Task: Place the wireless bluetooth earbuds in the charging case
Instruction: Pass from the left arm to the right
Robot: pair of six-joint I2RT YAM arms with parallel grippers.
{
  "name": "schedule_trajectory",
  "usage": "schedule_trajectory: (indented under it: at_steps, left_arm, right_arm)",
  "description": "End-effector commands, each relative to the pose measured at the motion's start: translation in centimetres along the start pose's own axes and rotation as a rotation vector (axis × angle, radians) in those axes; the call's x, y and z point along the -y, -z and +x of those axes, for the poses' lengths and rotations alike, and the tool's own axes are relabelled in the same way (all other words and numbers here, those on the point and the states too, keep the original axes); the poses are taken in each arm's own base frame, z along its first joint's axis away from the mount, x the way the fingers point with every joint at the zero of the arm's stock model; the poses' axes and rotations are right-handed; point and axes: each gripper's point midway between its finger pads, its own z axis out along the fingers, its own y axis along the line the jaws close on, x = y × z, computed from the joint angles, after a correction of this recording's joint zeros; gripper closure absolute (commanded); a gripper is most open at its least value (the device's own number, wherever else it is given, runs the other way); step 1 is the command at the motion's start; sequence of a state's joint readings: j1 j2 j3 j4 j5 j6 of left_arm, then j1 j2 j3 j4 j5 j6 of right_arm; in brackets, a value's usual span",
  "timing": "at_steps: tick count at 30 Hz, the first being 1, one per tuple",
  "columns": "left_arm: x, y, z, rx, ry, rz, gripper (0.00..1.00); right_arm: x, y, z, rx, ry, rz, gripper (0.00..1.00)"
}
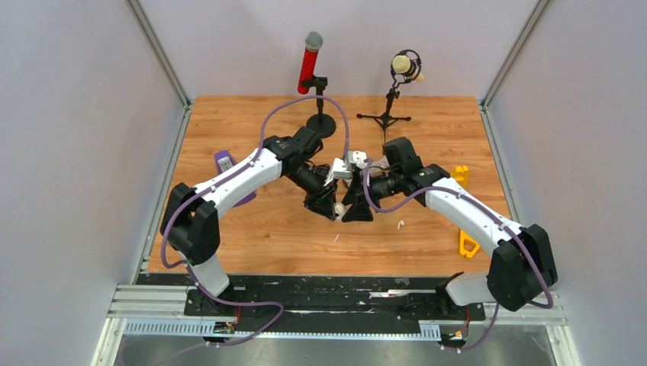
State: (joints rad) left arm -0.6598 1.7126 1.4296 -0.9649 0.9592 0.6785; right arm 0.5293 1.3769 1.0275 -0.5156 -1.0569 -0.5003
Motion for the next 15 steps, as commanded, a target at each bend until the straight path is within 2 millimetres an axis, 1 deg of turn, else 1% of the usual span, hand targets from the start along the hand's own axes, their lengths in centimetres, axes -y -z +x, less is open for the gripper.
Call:
schedule_trajectory:
  at_steps: [1,6,12,15]
  left_arm:
    - [1.2,1.1,-2.9,0.072,-0.075,0.002,0.91]
    - [1.3,1.1,-2.9,0.075,-0.075,0.001,0.9]
    - [1.3,1.4,-3.2,0.081,-0.086,-0.013,0.88]
    - [1.4,1.5,-3.5,0.088,-0.089,-0.018,0.87]
  right_arm:
    - [0.6,-0.7,-0.1,0.007,0.042,-0.002,0.46]
    - [1.3,-0.9,0.0,-0.003,0.03,0.029,0.49]
    - [2.2,-1.0,0.4,-0.023,0.003,0.067,0.48]
    - [2.3,-1.1,0.4,-0.021,-0.006,0.067,0.49]
